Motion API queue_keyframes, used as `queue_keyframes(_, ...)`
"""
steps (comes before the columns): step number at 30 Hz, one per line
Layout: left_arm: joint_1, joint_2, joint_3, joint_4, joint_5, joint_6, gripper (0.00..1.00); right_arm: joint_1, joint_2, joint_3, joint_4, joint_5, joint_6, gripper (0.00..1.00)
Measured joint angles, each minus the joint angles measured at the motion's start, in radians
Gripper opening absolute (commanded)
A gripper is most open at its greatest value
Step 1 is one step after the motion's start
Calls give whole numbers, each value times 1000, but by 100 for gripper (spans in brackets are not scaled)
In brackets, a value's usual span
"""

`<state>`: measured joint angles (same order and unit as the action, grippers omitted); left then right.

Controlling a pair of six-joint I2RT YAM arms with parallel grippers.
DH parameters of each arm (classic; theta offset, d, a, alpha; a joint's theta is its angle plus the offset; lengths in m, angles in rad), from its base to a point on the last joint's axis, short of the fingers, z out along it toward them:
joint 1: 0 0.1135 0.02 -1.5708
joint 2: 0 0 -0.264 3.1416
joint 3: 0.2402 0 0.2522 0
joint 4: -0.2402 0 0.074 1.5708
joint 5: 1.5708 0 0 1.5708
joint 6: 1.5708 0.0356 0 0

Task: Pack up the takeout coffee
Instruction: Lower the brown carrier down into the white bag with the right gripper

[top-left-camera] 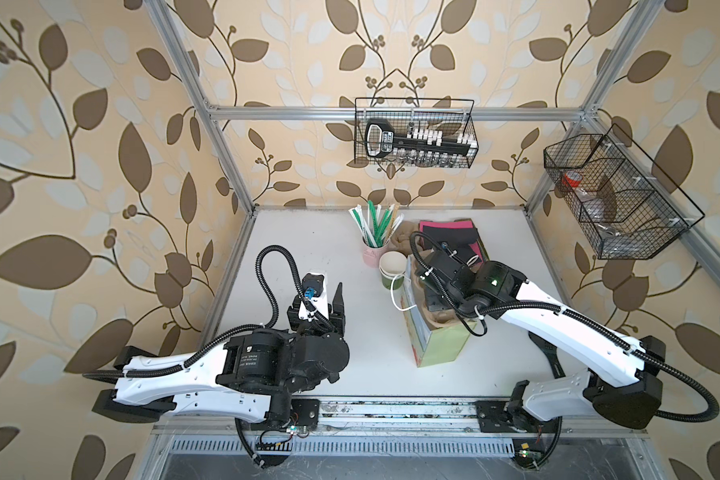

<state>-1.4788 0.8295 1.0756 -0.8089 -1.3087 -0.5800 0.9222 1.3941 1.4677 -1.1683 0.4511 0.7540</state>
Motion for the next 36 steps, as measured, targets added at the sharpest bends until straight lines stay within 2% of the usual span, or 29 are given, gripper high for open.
queue_keyframes(15,-1,11,0,0,0,10,52,-17,1,-88,48,-28,-23,31)
queue_keyframes(36,-2,14,0,0,-1,30,52,-62,53,-99,32,-176,-112,31)
